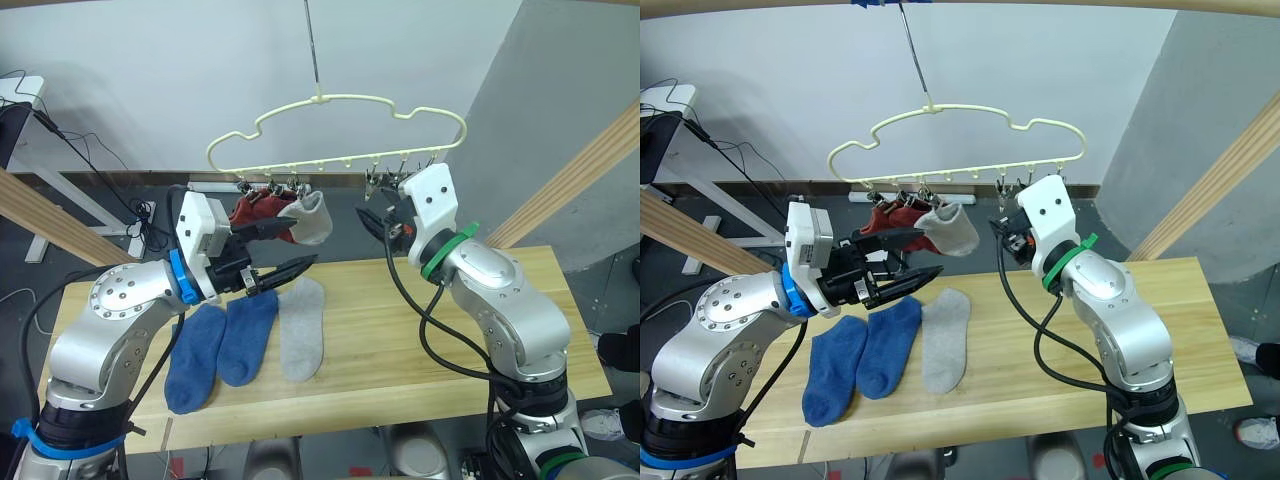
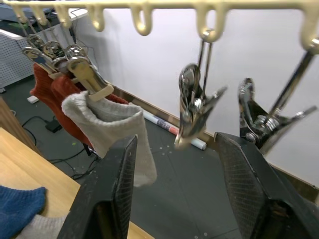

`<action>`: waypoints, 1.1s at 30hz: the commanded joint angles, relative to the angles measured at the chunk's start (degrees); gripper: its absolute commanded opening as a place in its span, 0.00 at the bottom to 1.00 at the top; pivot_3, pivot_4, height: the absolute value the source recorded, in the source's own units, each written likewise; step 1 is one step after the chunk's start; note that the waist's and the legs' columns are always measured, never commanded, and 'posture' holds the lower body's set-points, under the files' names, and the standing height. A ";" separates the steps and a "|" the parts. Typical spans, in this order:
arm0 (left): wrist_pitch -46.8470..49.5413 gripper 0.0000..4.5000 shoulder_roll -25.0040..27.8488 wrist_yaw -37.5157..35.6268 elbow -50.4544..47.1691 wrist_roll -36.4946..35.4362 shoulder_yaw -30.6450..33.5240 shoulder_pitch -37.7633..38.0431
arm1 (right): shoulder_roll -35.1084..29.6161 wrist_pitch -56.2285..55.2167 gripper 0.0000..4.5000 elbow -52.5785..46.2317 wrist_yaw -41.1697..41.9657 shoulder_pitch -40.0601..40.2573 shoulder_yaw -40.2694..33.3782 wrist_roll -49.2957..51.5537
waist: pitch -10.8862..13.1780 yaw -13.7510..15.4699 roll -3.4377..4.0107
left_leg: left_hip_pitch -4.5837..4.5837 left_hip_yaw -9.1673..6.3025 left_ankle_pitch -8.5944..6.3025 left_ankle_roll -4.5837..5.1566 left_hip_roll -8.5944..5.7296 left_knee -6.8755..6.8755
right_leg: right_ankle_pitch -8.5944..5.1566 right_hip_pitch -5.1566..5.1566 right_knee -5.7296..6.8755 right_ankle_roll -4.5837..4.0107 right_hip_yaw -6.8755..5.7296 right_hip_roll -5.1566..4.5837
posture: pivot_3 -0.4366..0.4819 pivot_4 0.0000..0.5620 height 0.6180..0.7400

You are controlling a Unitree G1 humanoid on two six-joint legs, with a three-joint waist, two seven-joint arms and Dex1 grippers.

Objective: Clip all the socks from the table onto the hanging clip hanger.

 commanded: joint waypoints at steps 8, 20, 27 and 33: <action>-1.21 0.72 -0.25 -0.32 -0.87 0.39 -0.24 -0.42 | 2.38 -2.83 0.58 0.94 -1.61 -3.78 1.64 -0.39 | 0.00 -0.01 0.00 | 0.00 0.00 0.00 0.00 0.01 0.01 | 0.00 0.00 0.01 0.00 0.00 0.00 | 0.23 0.56 1.00; -1.75 0.72 -0.42 -0.04 -0.81 1.03 -0.45 0.53 | 6.66 -5.16 0.58 5.06 -4.15 -5.55 1.96 -1.03 | -0.02 -0.08 -0.01 | -0.01 -0.01 0.00 0.00 0.01 0.07 | 0.01 0.00 0.05 -0.01 -0.01 -0.01 | 0.24 0.55 1.00; -1.79 0.72 -1.00 0.06 -0.85 1.48 -0.67 0.89 | 8.78 -6.00 0.58 4.91 -5.59 -5.81 0.58 -1.06 | -0.02 -0.11 0.00 | -0.01 -0.01 0.00 0.00 0.02 0.08 | 0.01 0.00 0.07 -0.01 -0.01 -0.01 | 0.24 0.55 1.00; -1.64 0.72 -1.55 0.27 -1.06 1.89 -1.10 0.90 | 10.34 -4.32 0.58 4.16 -7.18 -5.78 -0.75 -0.86 | -0.03 -0.10 0.00 | -0.01 -0.02 0.00 0.00 0.01 0.11 | 0.01 0.00 0.10 -0.02 0.00 -0.02 | 0.24 0.55 1.00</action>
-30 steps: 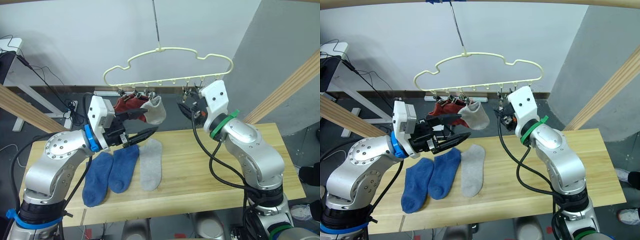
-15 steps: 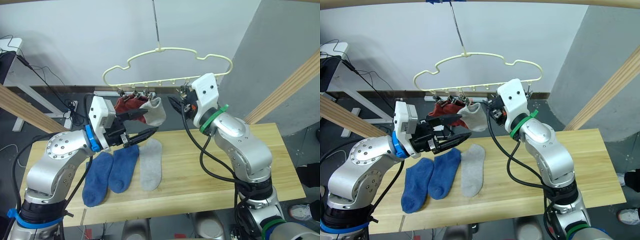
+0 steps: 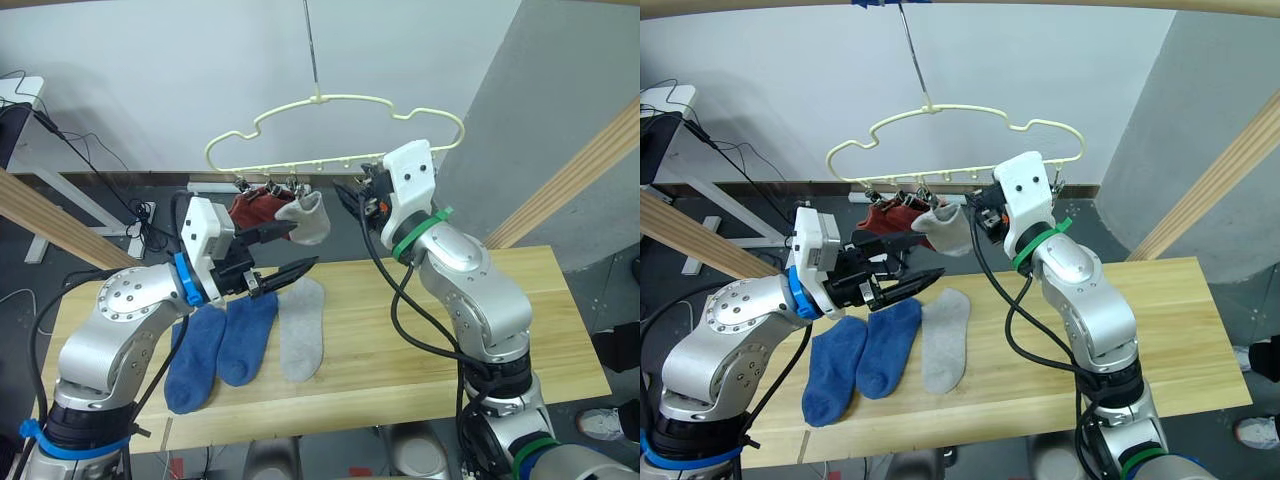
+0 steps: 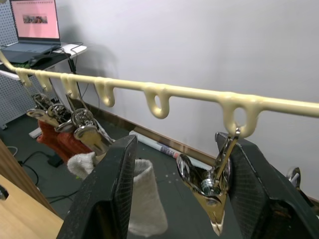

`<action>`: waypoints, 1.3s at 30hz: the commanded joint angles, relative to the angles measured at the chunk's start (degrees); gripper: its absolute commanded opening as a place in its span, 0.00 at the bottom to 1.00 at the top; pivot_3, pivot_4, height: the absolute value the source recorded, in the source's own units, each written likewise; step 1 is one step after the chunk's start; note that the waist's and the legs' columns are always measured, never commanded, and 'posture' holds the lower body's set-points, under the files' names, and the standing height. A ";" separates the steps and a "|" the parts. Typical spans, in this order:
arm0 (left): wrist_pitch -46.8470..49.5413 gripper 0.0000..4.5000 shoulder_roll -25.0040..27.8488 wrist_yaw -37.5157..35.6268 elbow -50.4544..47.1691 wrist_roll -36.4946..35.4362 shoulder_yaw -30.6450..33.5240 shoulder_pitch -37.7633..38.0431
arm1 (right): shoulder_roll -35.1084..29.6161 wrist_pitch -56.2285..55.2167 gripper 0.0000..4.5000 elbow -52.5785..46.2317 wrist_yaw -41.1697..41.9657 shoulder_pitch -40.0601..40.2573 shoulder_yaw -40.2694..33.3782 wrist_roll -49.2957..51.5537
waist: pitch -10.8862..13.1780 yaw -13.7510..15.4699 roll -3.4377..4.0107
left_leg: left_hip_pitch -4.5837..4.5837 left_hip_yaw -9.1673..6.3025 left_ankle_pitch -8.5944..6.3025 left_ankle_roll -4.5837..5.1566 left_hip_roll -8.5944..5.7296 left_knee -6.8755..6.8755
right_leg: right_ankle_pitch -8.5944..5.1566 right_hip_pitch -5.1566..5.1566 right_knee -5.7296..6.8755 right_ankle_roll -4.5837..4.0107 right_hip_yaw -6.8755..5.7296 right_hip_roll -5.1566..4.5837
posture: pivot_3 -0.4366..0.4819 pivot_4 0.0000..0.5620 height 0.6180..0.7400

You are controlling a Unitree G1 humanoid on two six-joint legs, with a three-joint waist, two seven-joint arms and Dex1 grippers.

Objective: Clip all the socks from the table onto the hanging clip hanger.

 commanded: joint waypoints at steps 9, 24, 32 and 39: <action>-0.99 0.72 -0.84 0.25 -1.50 0.59 -0.41 -0.03 | 3.56 3.21 0.58 -3.76 -3.43 -0.37 -2.89 1.23 | -0.01 -0.07 0.01 | 0.00 0.00 0.00 0.00 0.00 0.01 | 0.00 0.00 0.01 0.00 0.00 0.00 | 0.23 0.55 1.00; -0.34 0.72 -1.11 0.61 -2.20 0.51 -0.88 -0.12 | 3.02 9.83 0.58 -9.33 -5.58 1.53 -1.42 0.16 | -0.02 -0.17 0.01 | 0.00 0.01 0.00 0.00 0.00 0.03 | 0.01 0.00 0.04 0.00 -0.01 0.00 | 0.22 0.55 1.00; -0.36 0.72 -1.28 0.79 -2.15 0.64 -1.22 -0.48 | 5.29 13.21 0.58 -11.38 -6.78 1.69 -0.94 0.84 | -0.04 -0.35 0.00 | 0.00 0.00 0.00 0.01 0.00 0.10 | 0.01 0.00 0.10 -0.01 0.00 0.00 | 0.22 0.54 1.00; -0.41 0.72 -1.17 1.10 -2.18 0.60 -1.36 -0.52 | 5.58 11.31 0.58 -10.71 -6.24 1.00 0.44 0.97 | -0.04 -0.68 0.00 | 0.00 0.00 0.00 0.01 0.00 0.13 | 0.01 0.00 0.13 -0.01 0.00 0.00 | 0.22 0.54 1.00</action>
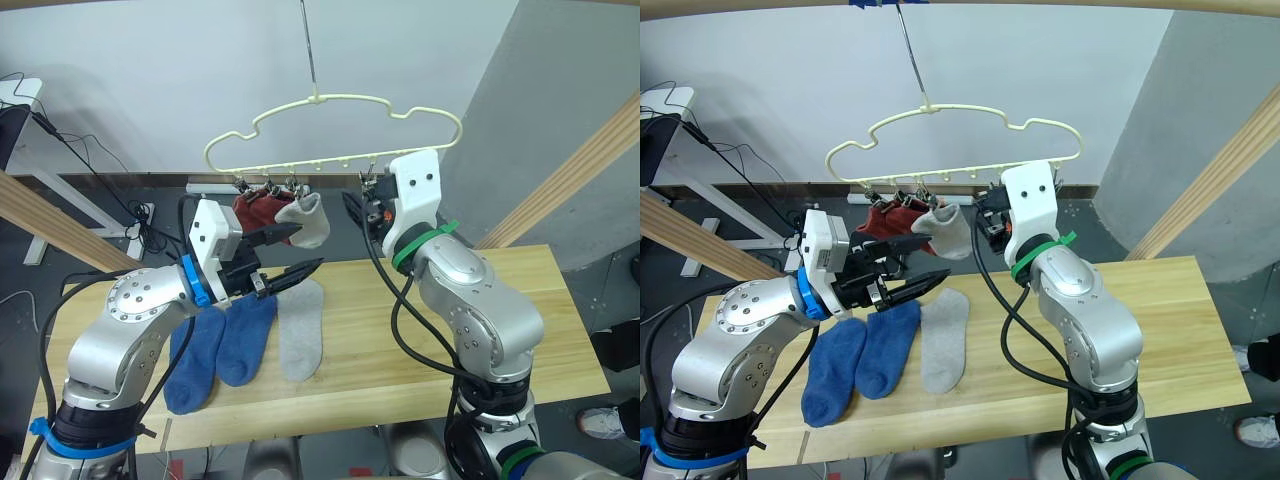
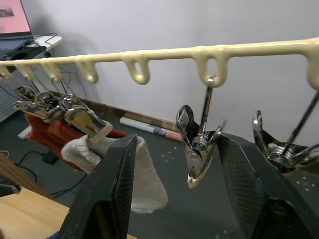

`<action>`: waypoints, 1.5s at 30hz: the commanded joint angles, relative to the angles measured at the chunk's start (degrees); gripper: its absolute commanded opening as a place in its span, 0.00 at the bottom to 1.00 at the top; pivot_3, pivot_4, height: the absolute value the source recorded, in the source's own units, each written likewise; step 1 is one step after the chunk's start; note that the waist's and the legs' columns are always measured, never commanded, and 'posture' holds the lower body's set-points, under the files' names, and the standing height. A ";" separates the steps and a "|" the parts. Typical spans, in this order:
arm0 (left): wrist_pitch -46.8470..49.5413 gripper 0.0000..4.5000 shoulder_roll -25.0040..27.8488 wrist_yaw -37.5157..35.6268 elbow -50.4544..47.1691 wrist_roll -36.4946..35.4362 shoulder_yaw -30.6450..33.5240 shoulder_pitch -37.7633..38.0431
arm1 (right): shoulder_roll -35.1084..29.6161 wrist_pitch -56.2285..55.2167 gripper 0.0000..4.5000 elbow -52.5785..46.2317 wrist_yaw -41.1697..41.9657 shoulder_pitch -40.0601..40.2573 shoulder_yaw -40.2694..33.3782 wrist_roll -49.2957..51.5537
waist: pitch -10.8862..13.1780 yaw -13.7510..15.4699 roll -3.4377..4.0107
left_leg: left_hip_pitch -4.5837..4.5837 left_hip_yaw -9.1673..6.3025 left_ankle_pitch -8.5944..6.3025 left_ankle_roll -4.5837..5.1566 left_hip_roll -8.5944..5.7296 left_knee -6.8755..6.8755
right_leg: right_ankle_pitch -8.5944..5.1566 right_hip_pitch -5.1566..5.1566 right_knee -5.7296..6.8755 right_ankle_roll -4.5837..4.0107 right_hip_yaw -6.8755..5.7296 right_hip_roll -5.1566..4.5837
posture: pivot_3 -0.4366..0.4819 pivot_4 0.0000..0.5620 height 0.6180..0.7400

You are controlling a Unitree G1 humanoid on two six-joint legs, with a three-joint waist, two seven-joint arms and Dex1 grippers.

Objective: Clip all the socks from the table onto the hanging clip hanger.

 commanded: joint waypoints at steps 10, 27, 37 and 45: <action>-0.55 0.72 -0.15 0.20 -2.14 0.21 -0.20 -0.30 | 0.22 -8.56 0.58 3.13 0.57 -2.05 2.18 -0.68 | 0.00 -0.48 0.00 | -0.04 -0.01 -0.01 0.01 -0.02 0.46 | 0.00 0.00 0.37 0.00 0.01 0.01 | 0.23 0.53 1.00; 0.08 0.72 -0.08 1.05 -2.68 0.18 -0.82 -0.94 | 0.41 -15.76 0.58 8.99 0.48 -2.33 2.92 -1.11 | 0.00 -0.48 -0.01 | -0.01 -0.04 0.00 0.01 -0.04 0.65 | 0.00 0.00 0.70 0.00 0.00 0.05 | 0.24 0.53 1.00; -0.16 0.72 0.09 1.17 -2.46 0.14 -0.73 -0.69 | 0.39 -18.24 0.58 10.24 0.39 -2.45 2.85 -1.30 | 0.00 -0.44 -0.01 | -0.01 -0.05 0.00 0.01 -0.03 0.65 | 0.00 0.00 0.70 0.00 0.00 0.05 | 0.24 0.53 1.00; -0.19 0.72 -0.08 1.35 -2.79 0.00 -0.66 -0.17 | 0.23 -18.59 0.15 10.43 0.10 -2.43 2.45 -1.58 | 0.00 -0.43 -0.01 | -0.01 -0.04 0.00 0.01 -0.03 0.64 | 0.00 0.00 0.70 0.00 0.00 0.05 | 0.24 0.54 1.00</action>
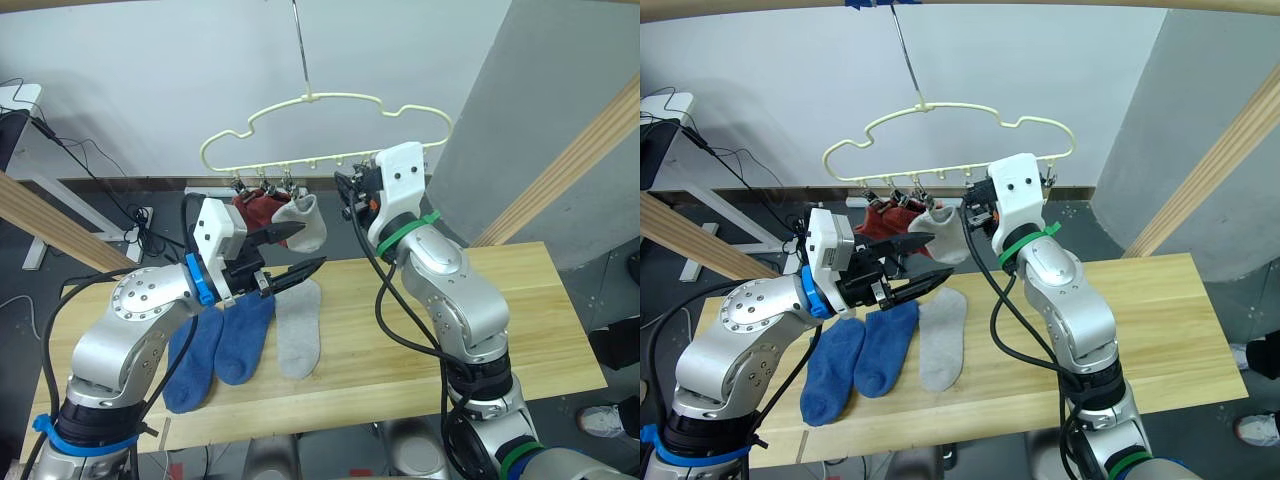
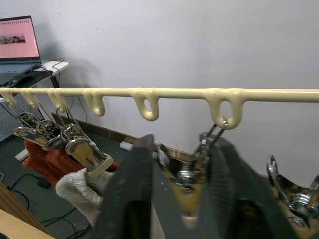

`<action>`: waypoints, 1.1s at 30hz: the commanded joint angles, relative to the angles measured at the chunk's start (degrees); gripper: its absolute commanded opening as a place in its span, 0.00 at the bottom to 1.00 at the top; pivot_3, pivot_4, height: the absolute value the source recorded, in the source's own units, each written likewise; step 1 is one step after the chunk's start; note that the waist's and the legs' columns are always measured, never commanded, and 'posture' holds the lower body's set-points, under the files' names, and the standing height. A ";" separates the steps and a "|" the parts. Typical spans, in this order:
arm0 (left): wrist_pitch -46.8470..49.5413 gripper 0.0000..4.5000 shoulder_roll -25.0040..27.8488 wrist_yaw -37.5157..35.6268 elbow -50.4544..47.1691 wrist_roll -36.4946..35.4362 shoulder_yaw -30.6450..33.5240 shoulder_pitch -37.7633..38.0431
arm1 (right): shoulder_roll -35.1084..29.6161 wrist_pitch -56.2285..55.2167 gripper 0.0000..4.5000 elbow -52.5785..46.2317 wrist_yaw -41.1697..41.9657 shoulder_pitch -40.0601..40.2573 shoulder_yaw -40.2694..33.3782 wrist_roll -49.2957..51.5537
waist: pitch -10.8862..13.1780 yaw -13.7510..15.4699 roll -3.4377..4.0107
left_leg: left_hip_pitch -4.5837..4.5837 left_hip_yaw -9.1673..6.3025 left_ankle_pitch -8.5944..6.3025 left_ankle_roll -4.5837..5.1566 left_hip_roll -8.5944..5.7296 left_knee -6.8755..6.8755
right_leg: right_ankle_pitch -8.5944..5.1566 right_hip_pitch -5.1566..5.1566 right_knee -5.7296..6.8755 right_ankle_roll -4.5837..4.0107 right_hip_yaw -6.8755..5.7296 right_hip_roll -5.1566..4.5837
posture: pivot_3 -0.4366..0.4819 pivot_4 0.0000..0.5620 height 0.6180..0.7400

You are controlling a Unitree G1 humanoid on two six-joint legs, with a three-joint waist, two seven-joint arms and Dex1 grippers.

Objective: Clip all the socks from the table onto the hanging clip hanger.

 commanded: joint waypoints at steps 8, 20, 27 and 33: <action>-0.84 0.72 -0.52 1.81 -3.15 0.43 1.80 3.26 | 0.50 -1.50 0.00 -1.32 0.23 -1.20 -0.34 -0.63 | 0.00 0.00 0.00 | 0.00 -0.01 0.00 0.00 0.00 0.00 | 0.00 0.00 0.00 0.00 0.00 0.00 | 0.25 0.54 1.00; -1.13 1.00 -8.36 15.14 -0.70 9.75 1.17 25.75 | 0.71 -1.26 0.00 -0.74 0.86 -1.90 -0.61 -0.52 | -0.01 0.26 0.00 | 0.03 -0.14 -0.01 0.01 0.02 -0.04 | 0.00 -0.03 -0.03 0.00 0.10 -0.07 | 0.25 0.56 1.00; -5.21 1.00 -13.90 17.52 11.88 17.39 -5.47 18.05 | 0.74 0.02 0.00 -1.59 1.21 -1.74 -0.28 -0.55 | -0.01 1.04 0.01 | 0.03 -0.02 0.06 0.10 -0.02 0.01 | 0.13 0.01 -0.02 -0.05 0.03 -0.01 | 0.23 0.58 1.00; -8.88 1.00 -17.55 17.93 20.44 22.34 -9.49 10.76 | 0.81 0.82 0.00 -2.00 1.38 -1.57 -0.06 -0.52 | -0.02 0.80 -0.01 | -0.01 0.00 0.06 0.12 -0.02 -0.03 | 0.14 -0.02 -0.06 -0.07 -0.02 0.04 | 0.22 0.58 1.00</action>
